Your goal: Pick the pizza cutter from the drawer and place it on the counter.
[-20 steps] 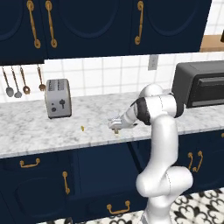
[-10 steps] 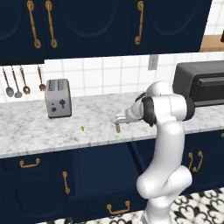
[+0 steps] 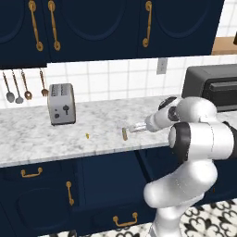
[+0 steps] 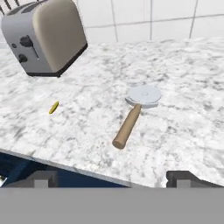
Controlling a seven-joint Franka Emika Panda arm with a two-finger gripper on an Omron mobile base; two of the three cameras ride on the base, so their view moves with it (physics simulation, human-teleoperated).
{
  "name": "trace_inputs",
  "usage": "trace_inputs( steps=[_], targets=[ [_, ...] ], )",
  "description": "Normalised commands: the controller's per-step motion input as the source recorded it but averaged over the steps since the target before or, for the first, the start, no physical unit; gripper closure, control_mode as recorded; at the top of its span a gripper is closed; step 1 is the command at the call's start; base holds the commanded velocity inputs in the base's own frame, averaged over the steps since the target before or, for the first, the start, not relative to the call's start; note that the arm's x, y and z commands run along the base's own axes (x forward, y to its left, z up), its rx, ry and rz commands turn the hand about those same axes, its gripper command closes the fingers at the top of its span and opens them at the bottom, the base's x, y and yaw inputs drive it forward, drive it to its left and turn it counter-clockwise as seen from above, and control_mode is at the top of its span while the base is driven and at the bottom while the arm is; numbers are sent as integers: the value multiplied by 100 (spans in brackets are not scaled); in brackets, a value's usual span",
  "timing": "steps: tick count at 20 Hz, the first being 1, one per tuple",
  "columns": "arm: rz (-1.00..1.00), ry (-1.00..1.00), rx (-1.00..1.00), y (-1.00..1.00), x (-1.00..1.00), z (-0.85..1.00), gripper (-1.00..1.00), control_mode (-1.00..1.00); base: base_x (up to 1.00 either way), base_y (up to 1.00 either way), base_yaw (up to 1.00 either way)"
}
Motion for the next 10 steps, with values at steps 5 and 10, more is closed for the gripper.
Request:
trace_inputs(
  steps=[5,10],
  targets=[
    [0,-18,-3,0,-100,100,-100,-100,0,0,0],
    [-2,-6,-1,-17,-89,100,-100,-100,0,0,0]
  ],
)
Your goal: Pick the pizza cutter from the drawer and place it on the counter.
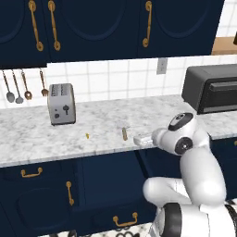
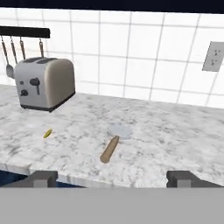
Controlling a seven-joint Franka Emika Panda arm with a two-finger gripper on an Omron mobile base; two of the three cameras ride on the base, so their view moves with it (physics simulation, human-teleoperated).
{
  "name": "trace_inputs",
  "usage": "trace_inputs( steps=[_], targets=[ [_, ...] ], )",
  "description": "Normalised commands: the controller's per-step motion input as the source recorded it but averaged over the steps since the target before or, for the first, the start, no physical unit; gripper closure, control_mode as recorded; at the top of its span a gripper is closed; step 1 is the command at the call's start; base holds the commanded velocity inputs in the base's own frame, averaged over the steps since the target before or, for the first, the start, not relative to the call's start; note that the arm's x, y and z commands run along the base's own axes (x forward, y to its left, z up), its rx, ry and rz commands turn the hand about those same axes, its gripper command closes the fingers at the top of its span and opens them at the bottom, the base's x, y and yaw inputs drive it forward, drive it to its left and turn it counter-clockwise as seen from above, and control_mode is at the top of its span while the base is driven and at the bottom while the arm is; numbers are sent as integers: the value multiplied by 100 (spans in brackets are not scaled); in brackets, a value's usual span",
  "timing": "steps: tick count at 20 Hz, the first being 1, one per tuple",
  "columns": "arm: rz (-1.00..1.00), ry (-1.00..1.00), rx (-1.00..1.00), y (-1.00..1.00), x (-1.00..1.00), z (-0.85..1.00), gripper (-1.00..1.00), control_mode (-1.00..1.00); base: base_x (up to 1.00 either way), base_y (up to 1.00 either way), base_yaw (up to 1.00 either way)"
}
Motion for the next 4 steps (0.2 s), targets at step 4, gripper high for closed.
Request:
trace_inputs(
  steps=[4],
  targets=[
    [-4,9,0,-42,-33,100,-100,-100,0,0,0]
  ],
)
